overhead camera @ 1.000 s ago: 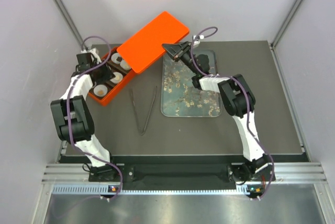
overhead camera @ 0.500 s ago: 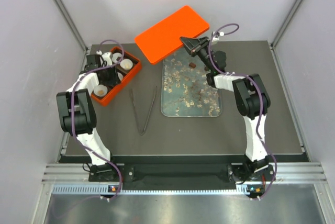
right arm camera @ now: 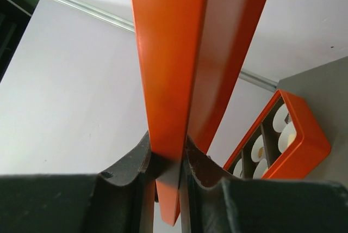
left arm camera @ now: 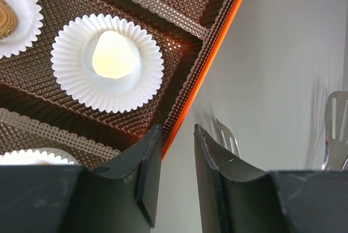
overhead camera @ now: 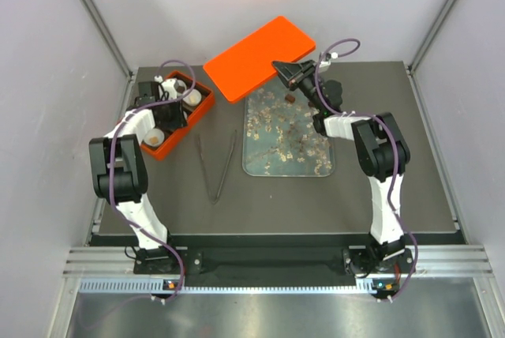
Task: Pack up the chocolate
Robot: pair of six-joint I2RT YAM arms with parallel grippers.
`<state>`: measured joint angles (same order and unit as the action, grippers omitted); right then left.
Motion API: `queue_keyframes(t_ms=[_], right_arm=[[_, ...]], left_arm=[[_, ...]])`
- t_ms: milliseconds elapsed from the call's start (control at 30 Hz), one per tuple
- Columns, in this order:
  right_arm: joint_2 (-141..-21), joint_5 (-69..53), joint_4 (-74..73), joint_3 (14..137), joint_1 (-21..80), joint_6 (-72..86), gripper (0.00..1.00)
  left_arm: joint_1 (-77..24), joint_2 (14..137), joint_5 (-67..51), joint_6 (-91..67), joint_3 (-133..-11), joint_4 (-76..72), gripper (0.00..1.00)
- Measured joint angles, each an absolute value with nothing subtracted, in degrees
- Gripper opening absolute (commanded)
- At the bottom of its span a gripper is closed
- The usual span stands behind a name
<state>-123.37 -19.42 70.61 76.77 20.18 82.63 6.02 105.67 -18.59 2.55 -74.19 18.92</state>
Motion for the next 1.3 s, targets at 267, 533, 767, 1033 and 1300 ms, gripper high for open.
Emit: queue_keyframes(t_ms=[267, 533, 767, 1033, 1300], right_arm=[[-121.16, -19.84, 70.57, 74.61, 20.05, 82.56, 0.00], [-119.26, -20.05, 70.72, 73.54, 20.05, 82.56, 0.00], [-118.74, -20.67, 70.67, 72.73, 20.08, 82.54, 0.00], [-120.40, -20.67, 70.63, 76.51, 22.55, 82.54, 0.00], [-130.76, -20.40, 71.09, 91.83, 32.14, 80.82, 0.00]], left_arm=[[4.82, 105.23, -18.57, 1.76, -73.25, 18.52, 0.31], [2.70, 102.67, -18.61, 0.71, -70.48, 18.46, 0.31], [1.67, 100.57, -18.24, -3.57, -68.69, 18.20, 0.44], [4.40, 97.67, -10.85, -14.44, -76.79, 22.44, 0.55], [19.42, 85.84, -10.59, -31.07, -74.59, 23.22, 0.63]])
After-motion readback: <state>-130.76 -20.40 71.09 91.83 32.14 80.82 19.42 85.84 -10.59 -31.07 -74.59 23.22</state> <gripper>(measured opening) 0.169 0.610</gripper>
